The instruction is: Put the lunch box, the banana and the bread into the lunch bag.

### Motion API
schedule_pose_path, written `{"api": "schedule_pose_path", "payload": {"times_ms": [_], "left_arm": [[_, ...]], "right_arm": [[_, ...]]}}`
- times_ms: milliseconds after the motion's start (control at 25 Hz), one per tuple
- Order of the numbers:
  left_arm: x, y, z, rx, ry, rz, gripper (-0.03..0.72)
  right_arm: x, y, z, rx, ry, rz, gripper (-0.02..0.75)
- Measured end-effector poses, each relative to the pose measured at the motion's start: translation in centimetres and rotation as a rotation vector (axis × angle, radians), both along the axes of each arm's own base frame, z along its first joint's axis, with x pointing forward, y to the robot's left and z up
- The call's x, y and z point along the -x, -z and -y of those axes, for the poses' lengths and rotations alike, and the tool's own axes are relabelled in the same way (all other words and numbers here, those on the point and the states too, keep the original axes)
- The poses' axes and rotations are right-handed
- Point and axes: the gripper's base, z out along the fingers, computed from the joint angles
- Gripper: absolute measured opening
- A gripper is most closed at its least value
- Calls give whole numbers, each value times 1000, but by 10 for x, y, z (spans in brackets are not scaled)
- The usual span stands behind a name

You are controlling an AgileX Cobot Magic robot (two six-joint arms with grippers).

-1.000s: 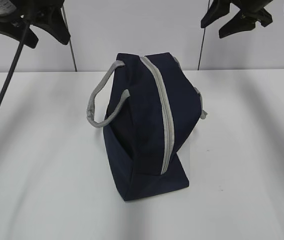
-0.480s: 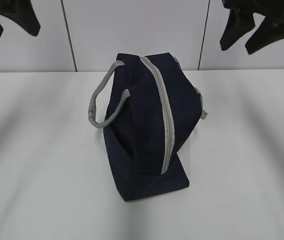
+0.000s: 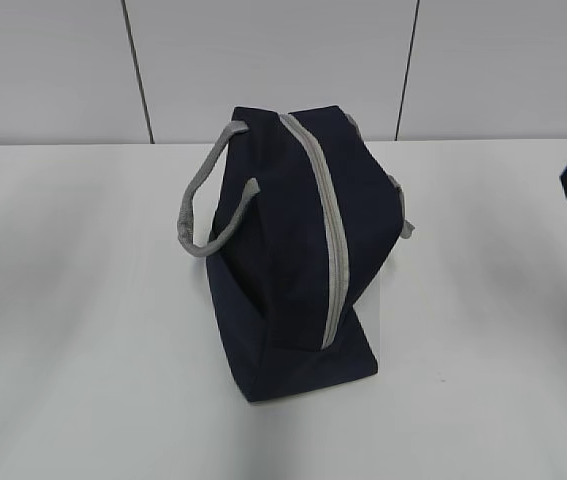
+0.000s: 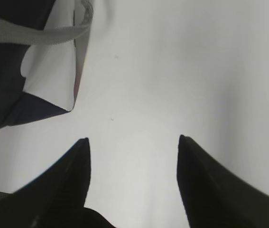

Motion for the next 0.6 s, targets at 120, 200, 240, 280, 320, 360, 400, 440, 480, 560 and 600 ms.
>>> {"api": "schedule_pose_path", "payload": {"times_ms": [120, 200, 240, 280, 320, 360, 400, 440, 480, 560, 600], "left_arm": [[28, -2, -7, 9, 0, 38, 480], [47, -4, -11, 18, 0, 74, 480], [57, -5, -14, 20, 0, 92, 480], [67, -5, -16, 23, 0, 110, 479], [77, -5, -19, 25, 0, 128, 478], [85, -1, -21, 26, -1, 135, 477], [94, 2, -23, 27, 0, 145, 478], [104, 5, -26, 30, 0, 157, 478], [112, 8, -28, 34, -1, 172, 478], [127, 18, -31, 36, 0, 182, 478], [134, 23, -33, 38, -1, 189, 478]], "right_arm": [[30, 8, 5, 6, 2, 19, 443], [50, 13, 7, 8, 2, 32, 444], [59, 14, 9, 9, 2, 45, 444], [70, 13, 10, 7, 3, 68, 444], [84, 13, 12, 5, 3, 94, 444], [94, 13, 13, 3, 3, 117, 444], [105, 13, 15, 0, 3, 143, 444], [118, 13, 17, -3, 3, 176, 444], [132, 13, 18, -7, 3, 211, 443], [159, 15, 22, -15, 3, 286, 443], [169, 17, 23, -18, 3, 312, 443]]}}
